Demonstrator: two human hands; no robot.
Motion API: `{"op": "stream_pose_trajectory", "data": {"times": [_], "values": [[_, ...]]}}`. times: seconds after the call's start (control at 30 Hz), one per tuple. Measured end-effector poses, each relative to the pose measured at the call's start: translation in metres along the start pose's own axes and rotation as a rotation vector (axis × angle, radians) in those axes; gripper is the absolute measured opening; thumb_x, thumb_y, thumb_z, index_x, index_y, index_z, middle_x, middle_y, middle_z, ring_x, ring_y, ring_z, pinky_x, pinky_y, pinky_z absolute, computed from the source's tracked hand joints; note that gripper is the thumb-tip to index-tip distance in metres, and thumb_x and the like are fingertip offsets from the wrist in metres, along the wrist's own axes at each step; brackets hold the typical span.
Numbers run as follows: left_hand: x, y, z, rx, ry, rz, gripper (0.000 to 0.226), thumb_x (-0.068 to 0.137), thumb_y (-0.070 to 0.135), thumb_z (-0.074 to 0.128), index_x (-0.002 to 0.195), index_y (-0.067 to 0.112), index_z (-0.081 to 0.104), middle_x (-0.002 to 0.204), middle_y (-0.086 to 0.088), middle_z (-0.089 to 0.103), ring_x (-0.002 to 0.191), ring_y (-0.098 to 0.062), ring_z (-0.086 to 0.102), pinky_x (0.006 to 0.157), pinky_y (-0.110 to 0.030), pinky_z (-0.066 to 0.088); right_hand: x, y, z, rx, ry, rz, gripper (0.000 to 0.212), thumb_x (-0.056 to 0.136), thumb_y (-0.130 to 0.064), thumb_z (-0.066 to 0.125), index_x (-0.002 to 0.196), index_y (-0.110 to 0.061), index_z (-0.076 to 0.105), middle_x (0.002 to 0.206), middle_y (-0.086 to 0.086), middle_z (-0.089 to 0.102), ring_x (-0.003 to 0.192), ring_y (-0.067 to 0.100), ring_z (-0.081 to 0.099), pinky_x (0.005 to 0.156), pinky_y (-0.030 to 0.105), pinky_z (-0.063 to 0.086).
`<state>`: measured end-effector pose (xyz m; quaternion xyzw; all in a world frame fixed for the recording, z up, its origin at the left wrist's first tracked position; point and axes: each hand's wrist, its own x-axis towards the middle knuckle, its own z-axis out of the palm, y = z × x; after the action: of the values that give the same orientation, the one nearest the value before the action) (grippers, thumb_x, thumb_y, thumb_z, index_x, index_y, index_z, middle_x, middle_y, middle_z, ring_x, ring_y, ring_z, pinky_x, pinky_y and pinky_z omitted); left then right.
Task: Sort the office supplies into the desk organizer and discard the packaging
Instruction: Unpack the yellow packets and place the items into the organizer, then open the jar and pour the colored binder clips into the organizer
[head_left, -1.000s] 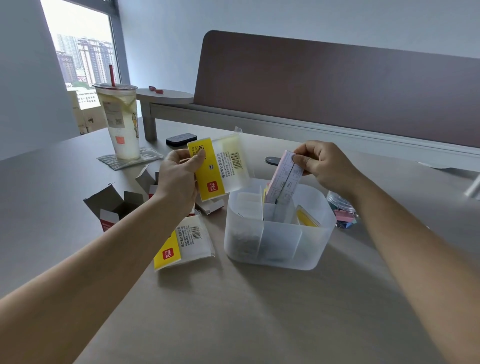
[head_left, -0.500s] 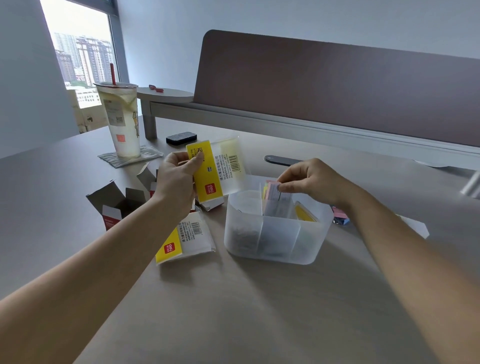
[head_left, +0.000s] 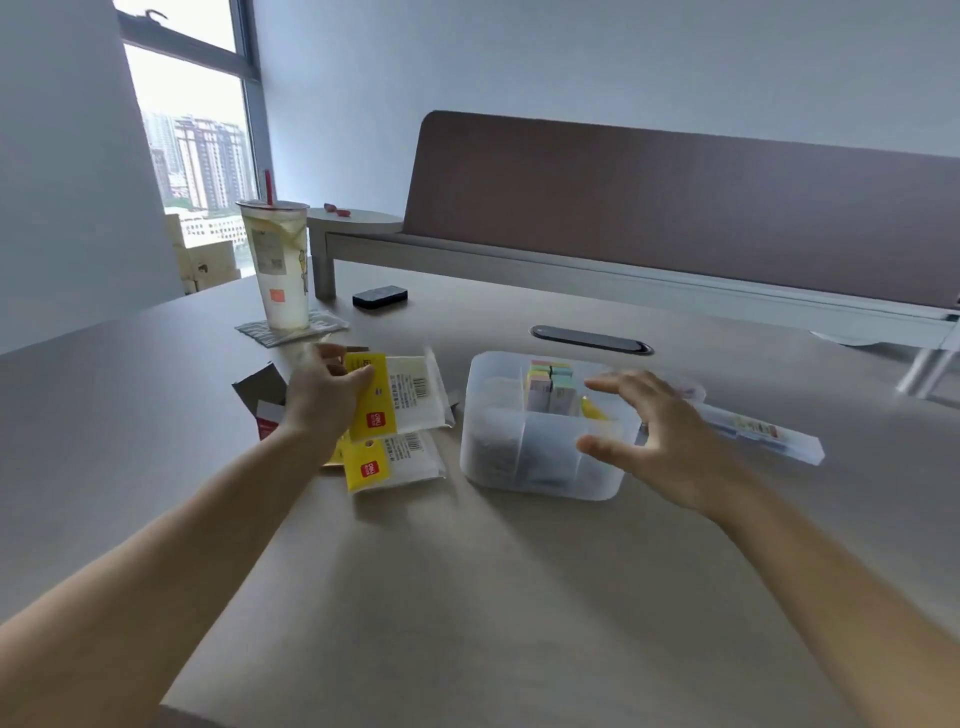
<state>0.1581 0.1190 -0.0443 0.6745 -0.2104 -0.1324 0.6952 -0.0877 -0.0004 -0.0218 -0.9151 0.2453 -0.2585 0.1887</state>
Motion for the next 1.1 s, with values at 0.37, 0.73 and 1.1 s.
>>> {"op": "stream_pose_trajectory", "data": {"times": [0.37,0.73,1.1], "values": [[-0.005,-0.03,0.009,0.712,-0.01,0.249,0.031,0.086,0.01,0.054,0.115,0.005,0.045,0.121,-0.019,0.05,0.105,-0.031,0.052,0.071,-0.031,0.047,-0.074,0.014,0.024,-0.113,-0.076,0.188,0.058,0.084,-0.032,0.057,0.135,-0.021,0.032,0.15,0.002,0.02,0.138,0.016,0.017,0.106,0.021,0.016],[-0.06,-0.021,-0.009,0.592,-0.204,0.523,0.033,0.083,0.026,0.059,0.113,0.011,0.058,0.123,-0.009,0.055,0.107,-0.019,0.049,0.086,-0.031,0.042,-0.078,0.029,0.033,-0.276,-0.246,0.235,0.059,0.085,-0.049,0.048,0.133,-0.018,0.038,0.147,0.005,0.032,0.135,0.021,0.028,0.113,0.033,0.022],[-0.122,-0.022,0.053,1.128,-0.974,0.663,0.066,0.081,0.053,0.05,0.138,0.029,0.027,0.149,0.006,0.027,0.136,-0.012,0.023,0.111,-0.023,0.017,-0.064,0.081,0.004,-0.212,0.022,0.452,0.049,0.087,-0.026,0.054,0.13,-0.005,0.041,0.139,0.015,0.039,0.128,0.028,0.036,0.103,0.03,0.029]]}}
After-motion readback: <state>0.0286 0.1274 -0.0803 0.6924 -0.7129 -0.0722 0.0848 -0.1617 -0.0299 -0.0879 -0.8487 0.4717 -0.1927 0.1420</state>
